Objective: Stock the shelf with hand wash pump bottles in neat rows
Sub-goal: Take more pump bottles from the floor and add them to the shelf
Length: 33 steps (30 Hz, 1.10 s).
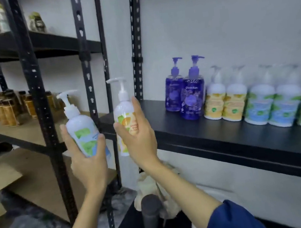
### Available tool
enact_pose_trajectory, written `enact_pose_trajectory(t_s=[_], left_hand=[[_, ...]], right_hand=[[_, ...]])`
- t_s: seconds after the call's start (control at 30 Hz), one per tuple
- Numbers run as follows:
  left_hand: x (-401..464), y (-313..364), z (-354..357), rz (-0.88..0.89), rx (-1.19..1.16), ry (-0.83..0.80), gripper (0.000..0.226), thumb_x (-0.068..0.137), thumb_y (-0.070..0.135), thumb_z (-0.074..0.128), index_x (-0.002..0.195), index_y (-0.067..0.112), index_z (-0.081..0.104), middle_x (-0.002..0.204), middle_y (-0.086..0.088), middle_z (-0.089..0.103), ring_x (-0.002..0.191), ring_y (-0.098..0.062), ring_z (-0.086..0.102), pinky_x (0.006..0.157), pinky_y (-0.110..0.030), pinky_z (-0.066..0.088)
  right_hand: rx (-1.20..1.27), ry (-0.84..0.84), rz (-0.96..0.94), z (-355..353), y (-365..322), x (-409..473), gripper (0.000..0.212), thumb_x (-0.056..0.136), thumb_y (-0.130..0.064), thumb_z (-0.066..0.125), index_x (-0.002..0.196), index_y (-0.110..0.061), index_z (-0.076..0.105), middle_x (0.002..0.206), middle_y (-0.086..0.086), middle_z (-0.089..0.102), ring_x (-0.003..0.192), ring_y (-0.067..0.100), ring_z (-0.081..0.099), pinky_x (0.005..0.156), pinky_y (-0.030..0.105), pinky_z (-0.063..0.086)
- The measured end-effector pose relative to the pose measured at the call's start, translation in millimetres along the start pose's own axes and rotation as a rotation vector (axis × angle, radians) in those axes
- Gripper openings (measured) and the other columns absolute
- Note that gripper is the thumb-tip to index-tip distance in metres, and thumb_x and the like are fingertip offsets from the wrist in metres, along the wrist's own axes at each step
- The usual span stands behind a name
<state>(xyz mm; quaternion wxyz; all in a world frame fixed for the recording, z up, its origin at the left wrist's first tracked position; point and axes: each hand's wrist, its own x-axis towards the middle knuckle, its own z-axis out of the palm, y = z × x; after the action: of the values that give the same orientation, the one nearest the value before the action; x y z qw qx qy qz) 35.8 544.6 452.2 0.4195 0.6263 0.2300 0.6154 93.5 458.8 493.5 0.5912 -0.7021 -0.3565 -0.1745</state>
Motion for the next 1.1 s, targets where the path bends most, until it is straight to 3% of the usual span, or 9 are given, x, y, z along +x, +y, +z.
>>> enact_pose_trajectory(t_s=[0.13,0.33,0.47,0.67,0.77,0.9,1.1], left_hand=[[-3,44,46,0.024,-0.153,-0.12,0.079,0.089,0.032,0.064,0.147,0.044,0.012,0.113,0.015,0.05,0.094,-0.01,0.054,0.086,-0.026,0.042],[-32,92,114,0.004,-0.272,-0.312,0.08,0.086,0.039,0.065,0.144,0.052,0.012,0.115,0.007,0.056,0.098,-0.018,0.058,0.092,-0.04,0.05],[-60,111,151,-0.007,-0.312,-0.444,0.081,0.085,0.038,0.066,0.144,0.053,0.013,0.115,0.011,0.059,0.097,-0.015,0.056,0.088,-0.027,0.043],[-90,121,188,0.017,-0.309,-0.608,0.082,0.083,0.044,0.065,0.14,0.059,0.007,0.134,0.009,0.054,0.111,-0.022,0.058,0.092,-0.036,0.046],[-95,120,196,0.034,-0.291,-0.661,0.082,0.084,0.044,0.062,0.141,0.057,0.004,0.137,0.009,0.051,0.111,-0.022,0.057,0.087,-0.033,0.044],[-93,117,200,0.029,-0.294,-0.654,0.083,0.085,0.045,0.062,0.143,0.053,0.004,0.135,0.008,0.052,0.111,-0.022,0.056,0.088,-0.037,0.045],[-95,115,201,0.039,-0.278,-0.642,0.083,0.084,0.047,0.062,0.142,0.055,0.003,0.136,0.004,0.051,0.114,-0.024,0.055,0.093,-0.042,0.046]], right_hand=[[-0.075,0.135,-0.003,-57,-5,19,0.071,0.084,-0.053,0.056,0.141,-0.055,0.014,0.118,-0.001,0.056,0.098,0.016,0.058,0.084,0.042,0.051],[-0.211,0.375,-0.024,-142,11,37,0.066,0.085,-0.045,0.059,0.14,-0.05,0.023,0.124,-0.009,0.05,0.108,0.014,0.054,0.089,0.043,0.048],[-0.364,0.448,0.024,-191,35,39,0.065,0.089,-0.041,0.058,0.143,-0.041,0.021,0.13,-0.004,0.043,0.11,0.013,0.048,0.085,0.034,0.044],[-0.502,0.384,0.127,-239,69,39,0.065,0.094,-0.041,0.053,0.145,-0.031,0.015,0.145,0.004,0.029,0.125,0.02,0.04,0.096,0.037,0.042],[-0.502,0.317,0.133,-247,81,40,0.069,0.093,-0.04,0.054,0.146,-0.025,0.014,0.146,0.003,0.024,0.13,0.016,0.031,0.103,0.03,0.034],[-0.524,0.272,0.156,-244,91,51,0.069,0.094,-0.035,0.055,0.147,-0.019,0.013,0.146,0.006,0.02,0.131,0.017,0.026,0.105,0.027,0.027],[-0.463,0.233,0.178,-248,100,50,0.086,0.084,-0.016,0.067,0.146,-0.019,0.009,0.149,0.003,0.015,0.135,0.018,0.024,0.11,0.036,0.031]])
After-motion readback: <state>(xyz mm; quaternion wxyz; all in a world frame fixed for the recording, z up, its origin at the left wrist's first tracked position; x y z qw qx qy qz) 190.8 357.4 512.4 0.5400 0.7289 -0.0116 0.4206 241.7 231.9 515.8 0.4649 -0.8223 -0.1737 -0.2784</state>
